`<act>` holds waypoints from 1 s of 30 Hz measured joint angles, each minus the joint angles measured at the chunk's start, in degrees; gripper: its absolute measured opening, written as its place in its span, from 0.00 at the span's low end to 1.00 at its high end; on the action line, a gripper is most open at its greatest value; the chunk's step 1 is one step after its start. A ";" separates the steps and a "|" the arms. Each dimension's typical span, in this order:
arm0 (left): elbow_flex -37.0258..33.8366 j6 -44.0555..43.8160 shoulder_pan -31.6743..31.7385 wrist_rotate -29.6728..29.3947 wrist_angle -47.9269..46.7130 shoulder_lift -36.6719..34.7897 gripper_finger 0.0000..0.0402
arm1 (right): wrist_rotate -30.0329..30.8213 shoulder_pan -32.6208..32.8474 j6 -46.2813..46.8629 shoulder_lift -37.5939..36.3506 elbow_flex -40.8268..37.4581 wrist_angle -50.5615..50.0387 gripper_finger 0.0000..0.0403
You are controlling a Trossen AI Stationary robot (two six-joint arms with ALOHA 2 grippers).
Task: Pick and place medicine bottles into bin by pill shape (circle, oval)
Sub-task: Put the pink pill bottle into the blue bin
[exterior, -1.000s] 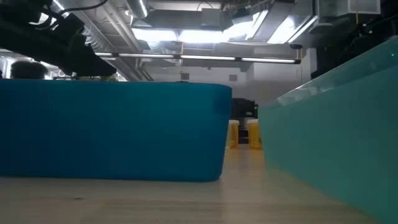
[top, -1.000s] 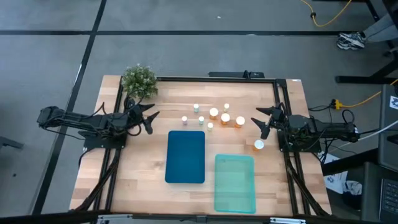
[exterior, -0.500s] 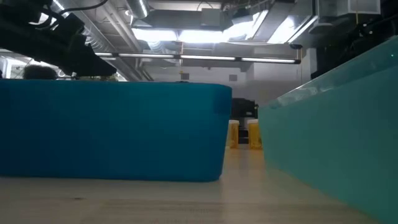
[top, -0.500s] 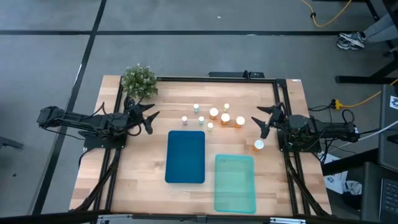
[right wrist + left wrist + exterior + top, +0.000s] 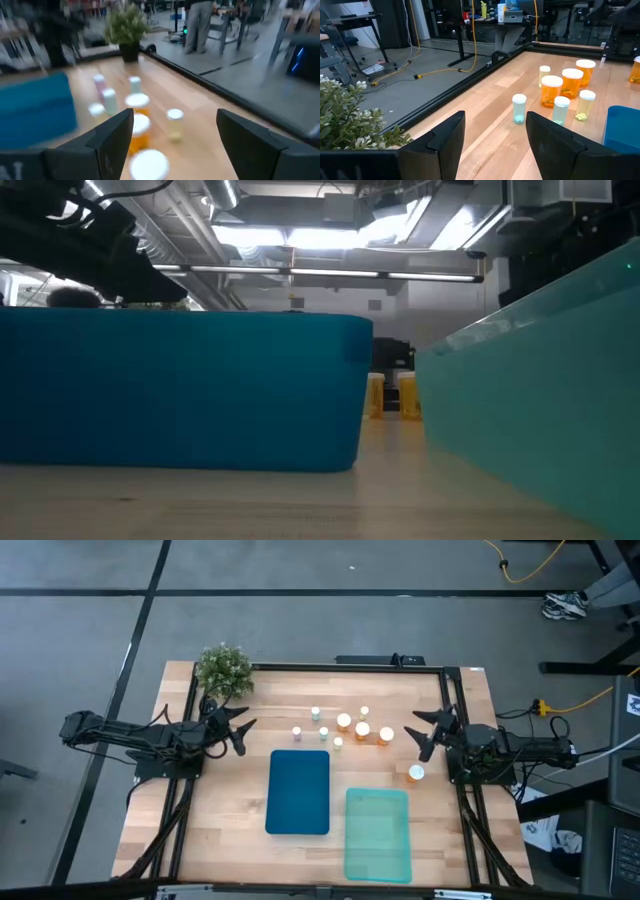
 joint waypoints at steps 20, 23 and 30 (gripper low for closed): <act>0.00 -0.21 0.48 -0.44 2.08 0.00 0.50 | 0.92 0.00 4.67 0.00 -0.01 -0.80 0.71; 0.00 -0.28 1.08 -2.81 2.16 -0.02 0.50 | 3.52 0.00 5.51 0.00 0.00 -0.98 0.71; 0.00 -3.54 2.47 -10.60 2.45 -0.02 0.50 | 7.41 0.02 9.48 0.02 0.00 -1.36 0.71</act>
